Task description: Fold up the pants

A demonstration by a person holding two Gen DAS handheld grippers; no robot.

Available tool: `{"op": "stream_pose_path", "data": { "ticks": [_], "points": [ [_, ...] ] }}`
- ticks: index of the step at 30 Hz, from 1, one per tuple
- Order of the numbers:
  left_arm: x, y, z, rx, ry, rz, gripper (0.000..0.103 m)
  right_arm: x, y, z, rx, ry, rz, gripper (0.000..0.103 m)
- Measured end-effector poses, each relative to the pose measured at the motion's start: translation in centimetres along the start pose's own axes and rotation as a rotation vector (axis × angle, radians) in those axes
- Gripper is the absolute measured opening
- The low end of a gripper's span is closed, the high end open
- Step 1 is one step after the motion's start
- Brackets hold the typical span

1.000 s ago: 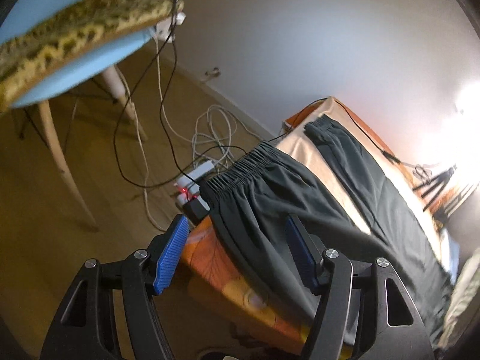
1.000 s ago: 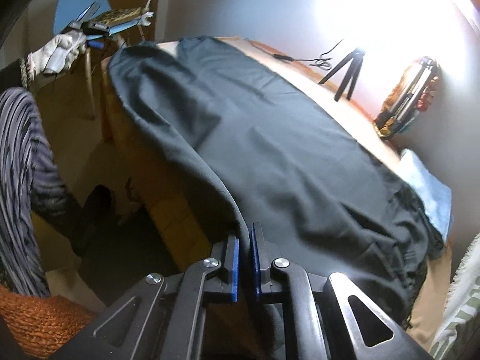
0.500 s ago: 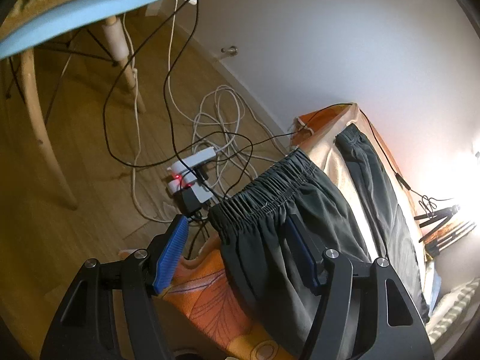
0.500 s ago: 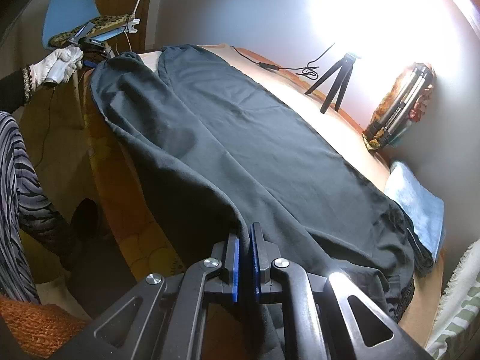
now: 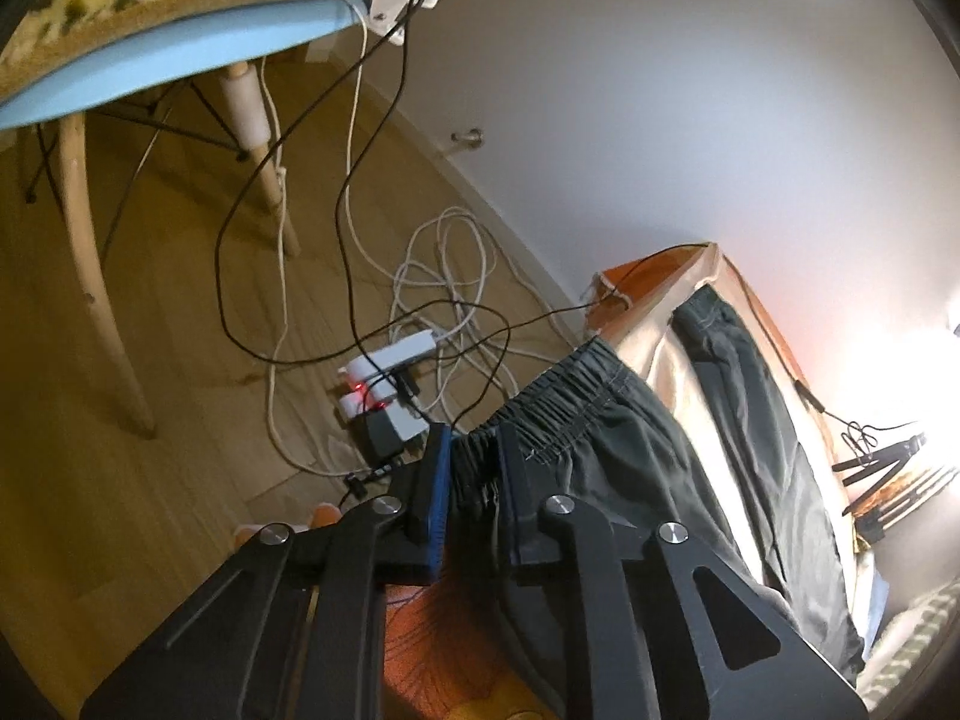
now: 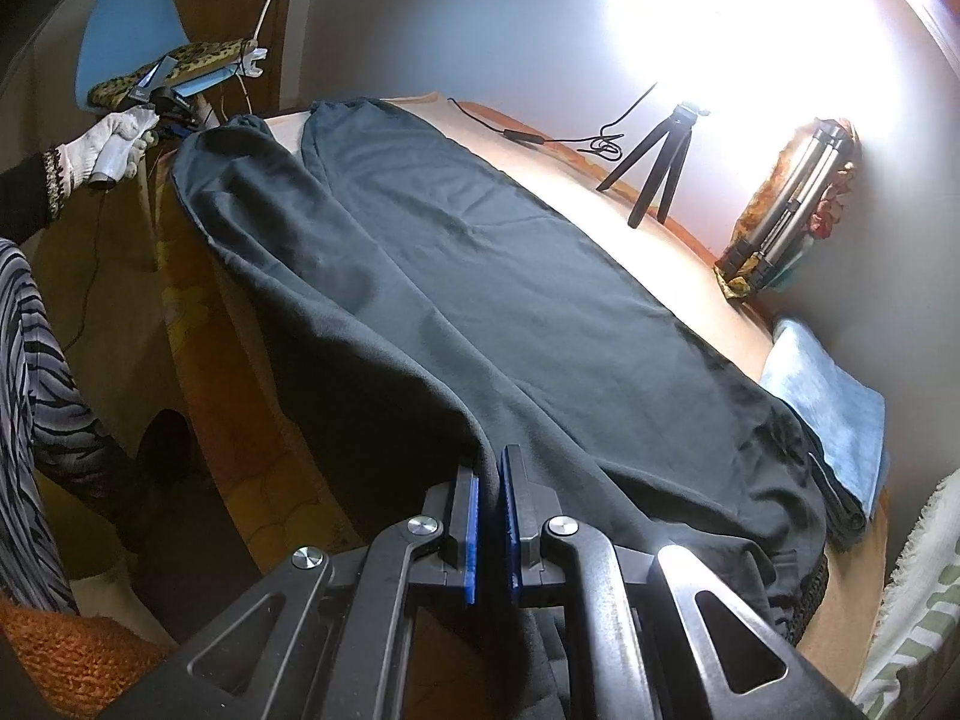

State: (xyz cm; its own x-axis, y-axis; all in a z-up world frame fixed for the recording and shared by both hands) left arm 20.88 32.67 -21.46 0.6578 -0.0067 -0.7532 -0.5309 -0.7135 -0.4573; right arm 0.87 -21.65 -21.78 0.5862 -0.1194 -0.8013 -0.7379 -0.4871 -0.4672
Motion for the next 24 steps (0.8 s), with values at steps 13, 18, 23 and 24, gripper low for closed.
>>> {"op": "stream_pose_path", "data": {
  "ticks": [13, 18, 23, 24],
  "points": [
    [0.3, 0.1, 1.5, -0.128, 0.102, 0.048, 0.034, 0.3, 0.0, -0.2, 0.013, -0.004, 0.000, 0.005],
    [0.9, 0.6, 1.8, -0.123, 0.076, 0.075, 0.051, 0.3, -0.1, -0.3, 0.016, 0.000, -0.002, 0.005],
    [1.3, 0.6, 2.0, -0.134, 0.085, 0.077, 0.051, 0.1, -0.1, -0.3, 0.010, 0.006, -0.002, 0.005],
    [1.3, 0.6, 2.0, -0.134, 0.090, 0.073, 0.051, 0.0, -0.1, -0.3, 0.010, 0.008, -0.002, 0.005]
  ]
}}
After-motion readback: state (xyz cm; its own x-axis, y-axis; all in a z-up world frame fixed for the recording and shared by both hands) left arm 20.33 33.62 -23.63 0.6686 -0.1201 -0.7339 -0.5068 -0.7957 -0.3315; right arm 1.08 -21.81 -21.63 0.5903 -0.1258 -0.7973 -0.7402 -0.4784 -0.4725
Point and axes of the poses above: each gripper's, at about its wrist camera, not at the fingertips, and x roughly the way its jaws point, z to its left, y to its underside, the point moved 6 cm from there along x, roughly the way its jaws point, and after that the axes turned 2 degrees about -x, right-handed, at the moved point
